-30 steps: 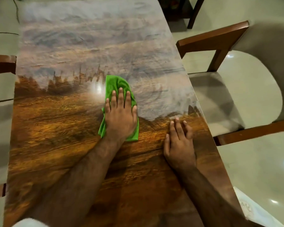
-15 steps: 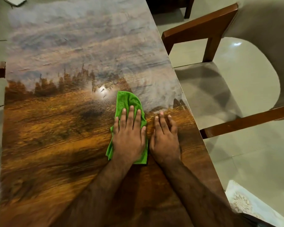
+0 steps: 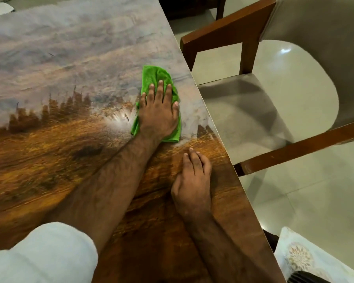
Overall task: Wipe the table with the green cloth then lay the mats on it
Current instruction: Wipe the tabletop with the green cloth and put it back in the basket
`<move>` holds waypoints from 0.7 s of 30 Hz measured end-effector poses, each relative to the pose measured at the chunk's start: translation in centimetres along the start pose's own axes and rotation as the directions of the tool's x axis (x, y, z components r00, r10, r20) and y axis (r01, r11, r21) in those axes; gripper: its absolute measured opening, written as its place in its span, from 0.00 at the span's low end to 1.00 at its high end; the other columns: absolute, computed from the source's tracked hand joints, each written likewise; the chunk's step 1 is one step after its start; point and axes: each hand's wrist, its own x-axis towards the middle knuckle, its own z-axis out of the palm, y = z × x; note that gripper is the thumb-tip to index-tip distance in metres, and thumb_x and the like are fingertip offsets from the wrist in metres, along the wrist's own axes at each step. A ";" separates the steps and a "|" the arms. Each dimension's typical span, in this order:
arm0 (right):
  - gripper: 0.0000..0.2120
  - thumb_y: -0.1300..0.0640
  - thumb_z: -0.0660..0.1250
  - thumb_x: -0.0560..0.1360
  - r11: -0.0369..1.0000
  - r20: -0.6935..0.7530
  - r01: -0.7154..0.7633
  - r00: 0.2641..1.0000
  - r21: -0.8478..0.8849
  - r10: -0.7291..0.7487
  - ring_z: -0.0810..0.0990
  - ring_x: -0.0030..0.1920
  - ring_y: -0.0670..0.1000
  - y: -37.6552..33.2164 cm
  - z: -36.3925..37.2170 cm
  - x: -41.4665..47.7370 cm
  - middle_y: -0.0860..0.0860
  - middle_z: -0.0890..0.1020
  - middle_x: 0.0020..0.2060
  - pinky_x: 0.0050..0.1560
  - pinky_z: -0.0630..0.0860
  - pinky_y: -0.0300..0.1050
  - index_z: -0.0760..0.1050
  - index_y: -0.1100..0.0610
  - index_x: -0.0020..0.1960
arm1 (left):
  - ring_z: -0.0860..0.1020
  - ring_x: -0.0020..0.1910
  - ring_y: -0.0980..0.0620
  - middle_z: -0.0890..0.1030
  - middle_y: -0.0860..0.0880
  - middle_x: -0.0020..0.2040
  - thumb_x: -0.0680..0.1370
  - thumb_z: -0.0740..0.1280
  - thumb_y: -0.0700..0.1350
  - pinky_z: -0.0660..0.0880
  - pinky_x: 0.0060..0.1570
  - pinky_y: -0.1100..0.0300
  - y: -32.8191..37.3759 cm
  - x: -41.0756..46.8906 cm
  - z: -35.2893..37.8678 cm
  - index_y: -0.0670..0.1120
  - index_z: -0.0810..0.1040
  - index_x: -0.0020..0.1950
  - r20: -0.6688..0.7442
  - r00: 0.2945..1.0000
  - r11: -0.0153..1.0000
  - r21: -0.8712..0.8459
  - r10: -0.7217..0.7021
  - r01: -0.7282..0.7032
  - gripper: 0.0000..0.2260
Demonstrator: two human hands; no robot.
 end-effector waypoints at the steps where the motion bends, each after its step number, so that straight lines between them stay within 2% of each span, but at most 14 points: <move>1: 0.29 0.55 0.56 0.80 0.999 -0.019 -0.038 0.999 0.027 0.039 0.69 0.78 0.62 0.1 -0.1 0.1 0.59 0.77 0.76 0.78 0.70 0.60 0.77 0.65 0.76 | 0.53 0.89 0.40 0.53 0.44 0.90 0.87 0.44 0.60 0.52 0.86 0.36 0.3 -1.7 0.0 0.48 0.53 0.90 0.009 1.000 1.000 -0.010 0.023 -0.023 0.32; 3: 0.25 0.58 0.60 0.79 0.988 -0.073 -0.106 0.991 0.109 0.115 0.71 0.75 0.62 0.2 -0.1 0.4 0.60 0.79 0.73 0.77 0.71 0.60 0.79 0.65 0.73 | 0.50 0.89 0.41 0.50 0.44 0.91 0.88 0.44 0.61 0.52 0.86 0.36 1.2 -5.8 0.2 0.48 0.51 0.91 0.038 0.996 0.996 -0.011 0.084 -0.083 0.32; 5: 0.23 0.60 0.61 0.78 0.984 -0.125 -0.111 0.984 0.141 0.129 0.73 0.72 0.60 0.5 -0.3 0.5 0.61 0.82 0.69 0.76 0.71 0.58 0.81 0.66 0.69 | 0.49 0.90 0.41 0.49 0.45 0.91 0.89 0.44 0.61 0.53 0.86 0.37 2.0 -10.2 0.4 0.49 0.49 0.91 0.070 0.987 0.989 0.020 0.142 -0.144 0.32; 8: 0.21 0.60 0.62 0.78 0.996 -0.114 -0.061 0.991 0.059 0.067 0.73 0.69 0.58 2.4 -1.5 0.3 0.61 0.83 0.65 0.73 0.72 0.58 0.83 0.65 0.66 | 0.48 0.90 0.42 0.49 0.46 0.91 0.89 0.43 0.61 0.52 0.86 0.38 2.5 -13.4 0.4 0.50 0.49 0.91 0.109 0.978 0.982 0.032 0.180 -0.184 0.31; 11: 0.26 0.55 0.57 0.78 0.999 -0.070 -0.006 0.998 -0.040 0.003 0.76 0.68 0.63 4.6 -2.3 -0.4 0.61 0.82 0.68 0.70 0.76 0.59 0.82 0.65 0.69 | 0.47 0.90 0.44 0.49 0.48 0.91 0.89 0.44 0.62 0.51 0.86 0.38 2.5 -11.3 0.1 0.51 0.50 0.91 0.109 0.977 0.982 0.004 0.185 -0.187 0.31; 13: 0.27 0.55 0.56 0.78 0.999 -0.069 0.010 0.998 -0.033 -0.013 0.75 0.67 0.62 5.1 -2.2 -0.9 0.60 0.82 0.68 0.64 0.82 0.60 0.82 0.64 0.70 | 0.48 0.90 0.44 0.50 0.48 0.91 0.88 0.43 0.62 0.51 0.86 0.38 2.9 -7.9 0.1 0.51 0.50 0.91 0.089 0.979 0.983 0.001 0.184 -0.185 0.32; 15: 0.27 0.55 0.56 0.78 1.000 -0.086 0.003 0.996 0.001 -0.003 0.75 0.66 0.61 5.2 -1.9 -1.1 0.59 0.83 0.68 0.64 0.82 0.60 0.83 0.63 0.70 | 0.49 0.89 0.43 0.50 0.47 0.91 0.88 0.42 0.62 0.51 0.86 0.37 3.7 -3.8 0.3 0.51 0.50 0.91 0.066 0.981 0.983 -0.004 0.183 -0.183 0.32; 18: 0.24 0.57 0.59 0.78 0.997 -0.136 -0.013 0.990 0.076 0.023 0.73 0.68 0.58 5.5 -1.8 -1.4 0.56 0.84 0.66 0.71 0.77 0.56 0.84 0.62 0.68 | 0.52 0.89 0.40 0.53 0.45 0.90 0.88 0.44 0.61 0.53 0.85 0.36 5.7 1.3 0.6 0.49 0.53 0.90 0.030 0.989 0.990 0.003 0.142 -0.142 0.32; 21: 0.22 0.58 0.59 0.78 0.978 -0.185 -0.073 0.977 0.196 0.110 0.72 0.69 0.56 5.2 -2.1 -1.5 0.55 0.84 0.63 0.75 0.68 0.50 0.85 0.62 0.64 | 0.52 0.89 0.40 0.53 0.44 0.90 0.88 0.45 0.60 0.52 0.86 0.36 6.9 2.0 1.0 0.48 0.53 0.90 0.031 0.994 0.995 0.008 0.101 -0.101 0.32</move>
